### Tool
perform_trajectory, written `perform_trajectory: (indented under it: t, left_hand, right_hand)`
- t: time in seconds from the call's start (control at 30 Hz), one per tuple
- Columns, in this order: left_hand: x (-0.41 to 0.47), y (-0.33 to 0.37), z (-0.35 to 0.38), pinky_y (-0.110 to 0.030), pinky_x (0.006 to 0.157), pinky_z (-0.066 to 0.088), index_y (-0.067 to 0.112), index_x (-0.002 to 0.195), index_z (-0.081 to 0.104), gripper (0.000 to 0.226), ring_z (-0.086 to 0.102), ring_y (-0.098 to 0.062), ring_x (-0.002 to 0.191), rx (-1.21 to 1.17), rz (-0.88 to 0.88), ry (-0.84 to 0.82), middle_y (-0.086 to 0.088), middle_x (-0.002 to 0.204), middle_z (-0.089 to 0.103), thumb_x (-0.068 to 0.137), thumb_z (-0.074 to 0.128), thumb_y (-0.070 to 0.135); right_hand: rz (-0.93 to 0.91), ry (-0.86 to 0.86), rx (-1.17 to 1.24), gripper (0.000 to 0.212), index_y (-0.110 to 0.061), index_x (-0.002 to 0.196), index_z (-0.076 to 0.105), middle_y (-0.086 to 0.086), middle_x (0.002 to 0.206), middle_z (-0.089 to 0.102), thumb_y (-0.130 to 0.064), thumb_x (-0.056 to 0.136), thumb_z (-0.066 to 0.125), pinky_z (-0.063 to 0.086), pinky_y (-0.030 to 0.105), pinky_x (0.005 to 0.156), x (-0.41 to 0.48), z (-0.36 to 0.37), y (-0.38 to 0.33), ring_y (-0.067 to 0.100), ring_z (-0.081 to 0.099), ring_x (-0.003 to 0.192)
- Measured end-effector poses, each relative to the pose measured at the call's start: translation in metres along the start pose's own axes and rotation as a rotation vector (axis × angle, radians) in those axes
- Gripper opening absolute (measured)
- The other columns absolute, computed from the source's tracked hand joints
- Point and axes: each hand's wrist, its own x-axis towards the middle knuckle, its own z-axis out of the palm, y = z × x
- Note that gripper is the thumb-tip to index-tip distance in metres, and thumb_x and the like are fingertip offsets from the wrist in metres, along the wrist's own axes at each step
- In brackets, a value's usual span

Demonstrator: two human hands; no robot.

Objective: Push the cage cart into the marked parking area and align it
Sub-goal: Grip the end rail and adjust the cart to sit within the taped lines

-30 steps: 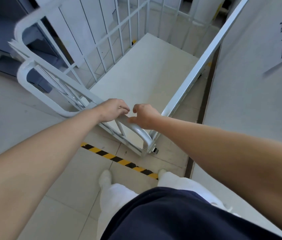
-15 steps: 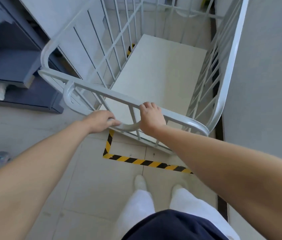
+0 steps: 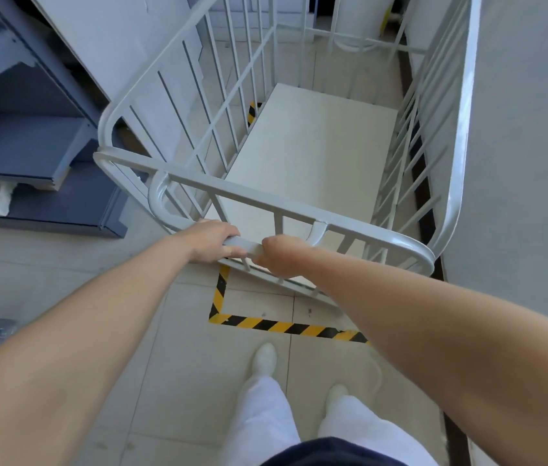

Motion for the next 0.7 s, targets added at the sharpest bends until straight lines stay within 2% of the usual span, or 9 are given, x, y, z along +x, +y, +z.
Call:
perform_trajectory:
  t: [0.07,0.2,0.33,0.47,0.57,0.7]
  left_hand:
    - [0.003,-0.008,-0.004,-0.038,0.075,0.044,0.017,0.096,0.061,0.042,0.057,-0.024,0.087,-0.049,-0.001,-0.039,-0.004,0.091,0.063,0.083,0.054,0.056]
    - [0.005,-0.011,-0.006,-0.034,0.064,0.040,0.010,0.087,0.062,0.044,0.052,-0.020,0.072,-0.107,0.004,-0.066,-0.006,0.079,0.060,0.083,0.057,0.053]
    - [0.003,-0.009,0.005,-0.041,0.076,0.046,0.015,0.090,0.063,0.042,0.052,-0.027,0.092,-0.123,0.006,-0.056,-0.005,0.087,0.061,0.083,0.053,0.055]
    - [-0.003,0.002,0.016,-0.044,0.083,0.044,0.019,0.082,0.057,0.037,0.046,-0.030,0.098,-0.116,0.016,-0.065,-0.003,0.083,0.056,0.085,0.049,0.055]
    - [-0.009,0.015,0.026,-0.042,0.081,0.042,0.022,0.074,0.052,0.037,0.045,-0.030,0.100,-0.111,0.028,-0.075,0.001,0.077,0.051,0.086,0.048,0.057]
    - [-0.021,0.046,0.037,-0.037,0.078,0.034,0.011,0.087,0.058,0.042,0.045,-0.030,0.099,-0.144,0.051,-0.094,-0.004,0.084,0.054,0.089,0.048,0.051]
  right_hand:
    - [0.014,-0.030,0.056,0.021,-0.011,0.092,0.047,0.004,0.084,0.050,-0.028,0.098,0.039,0.038,0.029,0.068,0.007,-0.002,-0.004,0.021,0.049,0.079]
    - [0.089,-0.058,0.156,0.032,-0.009,0.105,0.055,0.007,0.097,0.055,-0.033,0.097,0.037,0.044,0.032,0.078,0.005,-0.002,-0.004,0.021,0.050,0.084]
    - [0.119,-0.069,0.183,0.038,-0.007,0.112,0.055,0.005,0.098,0.054,-0.034,0.098,0.032,0.042,0.033,0.081,-0.004,0.001,-0.005,0.022,0.051,0.090]
    - [0.142,-0.079,0.186,0.033,-0.009,0.109,0.054,0.005,0.097,0.052,-0.033,0.098,0.034,0.042,0.034,0.083,-0.014,0.009,-0.002,0.022,0.050,0.089]
    - [0.162,-0.099,0.217,0.035,-0.007,0.112,0.054,0.005,0.098,0.051,-0.032,0.097,0.036,0.042,0.036,0.087,-0.029,0.015,0.004,0.022,0.049,0.091]
    - [0.189,-0.108,0.233,0.039,-0.008,0.113,0.057,0.004,0.100,0.054,-0.037,0.094,0.039,0.043,0.035,0.086,-0.050,0.025,0.018,0.022,0.052,0.093]
